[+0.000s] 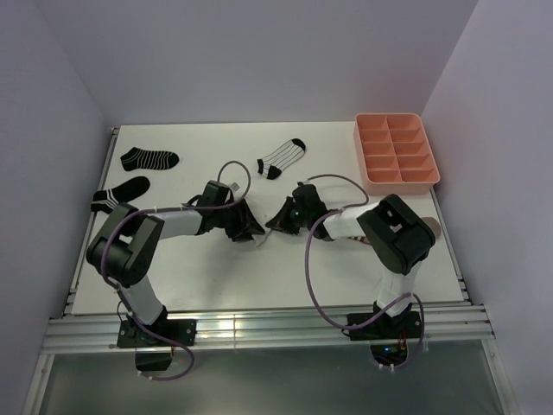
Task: Roll the socks
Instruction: Roll the sock at the center of the board.
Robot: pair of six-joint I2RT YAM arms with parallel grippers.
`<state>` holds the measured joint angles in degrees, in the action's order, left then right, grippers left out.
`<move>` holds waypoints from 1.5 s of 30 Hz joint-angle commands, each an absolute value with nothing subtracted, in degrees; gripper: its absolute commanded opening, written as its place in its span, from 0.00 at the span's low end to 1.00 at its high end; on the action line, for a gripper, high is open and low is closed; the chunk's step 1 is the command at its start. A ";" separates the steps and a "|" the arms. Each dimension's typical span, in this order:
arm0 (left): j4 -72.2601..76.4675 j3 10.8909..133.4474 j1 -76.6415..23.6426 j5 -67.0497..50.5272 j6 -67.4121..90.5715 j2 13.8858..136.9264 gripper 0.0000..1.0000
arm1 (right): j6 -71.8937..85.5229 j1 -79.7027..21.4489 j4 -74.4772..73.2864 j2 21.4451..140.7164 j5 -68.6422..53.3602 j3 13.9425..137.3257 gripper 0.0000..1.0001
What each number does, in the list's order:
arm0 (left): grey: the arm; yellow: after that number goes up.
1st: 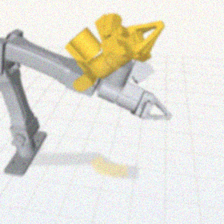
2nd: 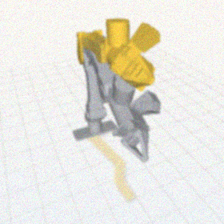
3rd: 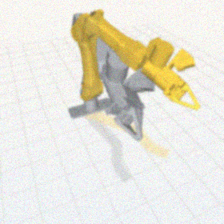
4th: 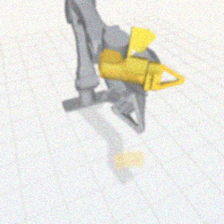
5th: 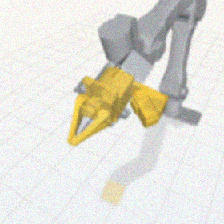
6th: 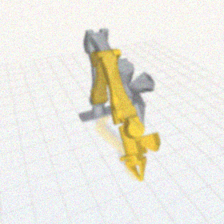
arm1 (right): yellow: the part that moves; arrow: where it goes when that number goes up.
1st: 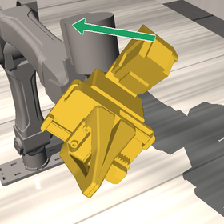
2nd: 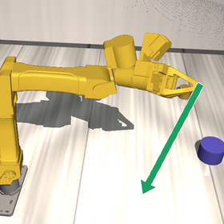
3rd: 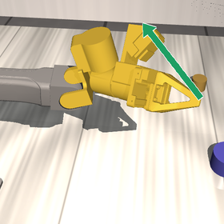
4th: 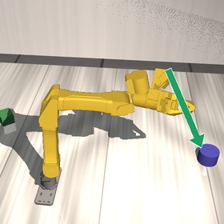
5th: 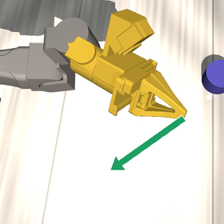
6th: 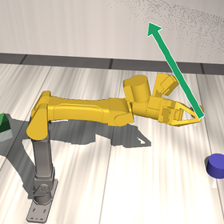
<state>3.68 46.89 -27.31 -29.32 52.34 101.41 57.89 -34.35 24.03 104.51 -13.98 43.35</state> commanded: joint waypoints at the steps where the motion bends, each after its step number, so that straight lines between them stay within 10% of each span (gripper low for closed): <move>1: -5.00 46.40 -27.33 -18.73 46.77 96.78 0.50 | 51.25 -34.19 7.15 102.66 -9.67 48.75 0.00; 15: -1.42 45.18 -48.84 23.00 30.95 79.98 0.59 | 41.75 -34.36 -31.97 111.96 -4.92 74.69 0.00; 45: 14.06 51.77 -61.70 37.71 12.39 102.65 0.56 | 44.65 -34.28 -33.75 116.02 -9.93 76.29 0.00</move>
